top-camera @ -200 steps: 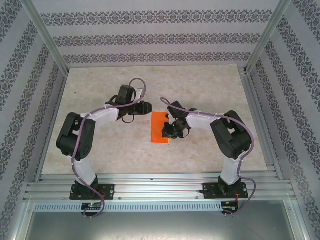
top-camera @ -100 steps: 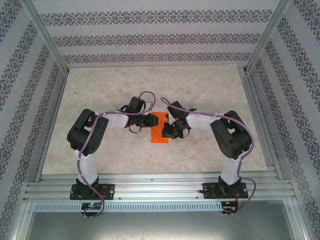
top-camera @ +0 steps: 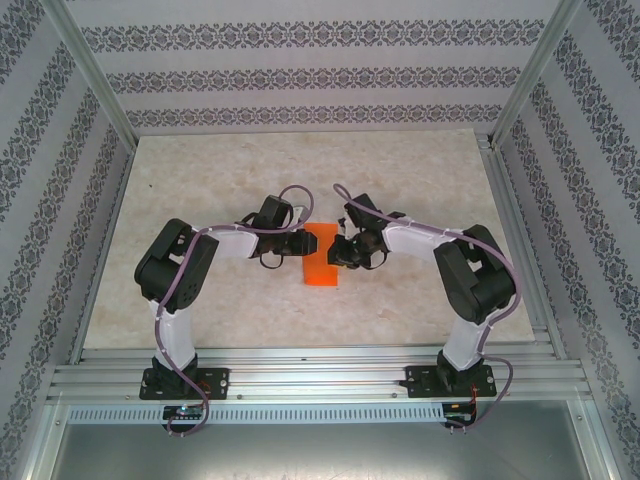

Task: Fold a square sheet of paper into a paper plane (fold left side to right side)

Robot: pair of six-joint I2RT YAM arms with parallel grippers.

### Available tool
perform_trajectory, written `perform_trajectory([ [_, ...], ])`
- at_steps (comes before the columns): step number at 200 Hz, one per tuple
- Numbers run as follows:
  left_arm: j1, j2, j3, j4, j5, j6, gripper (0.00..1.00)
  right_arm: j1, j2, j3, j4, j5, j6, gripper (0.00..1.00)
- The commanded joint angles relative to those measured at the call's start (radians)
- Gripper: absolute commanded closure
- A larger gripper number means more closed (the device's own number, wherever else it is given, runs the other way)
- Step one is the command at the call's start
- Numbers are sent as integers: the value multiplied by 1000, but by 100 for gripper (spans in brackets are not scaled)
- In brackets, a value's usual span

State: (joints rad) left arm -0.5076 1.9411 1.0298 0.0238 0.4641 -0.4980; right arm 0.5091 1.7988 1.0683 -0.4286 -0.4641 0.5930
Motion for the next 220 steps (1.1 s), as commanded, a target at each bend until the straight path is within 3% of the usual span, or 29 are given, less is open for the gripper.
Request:
perform_trajectory([
  [1,-28,30,-55,-52,-32,23,70,-47,7,55,83,-50,48,84],
  [51,-32,28,-56,-58,-40,26,70,-81,192,256,70,-4,47,87],
  [105,-38,28,-53,-67,-48,29,70,-72,334,383,57,-38,51,86],
  [220,-64,-60,-93,-44,23,90,64,-55,450,460,-86,77,-19,87],
])
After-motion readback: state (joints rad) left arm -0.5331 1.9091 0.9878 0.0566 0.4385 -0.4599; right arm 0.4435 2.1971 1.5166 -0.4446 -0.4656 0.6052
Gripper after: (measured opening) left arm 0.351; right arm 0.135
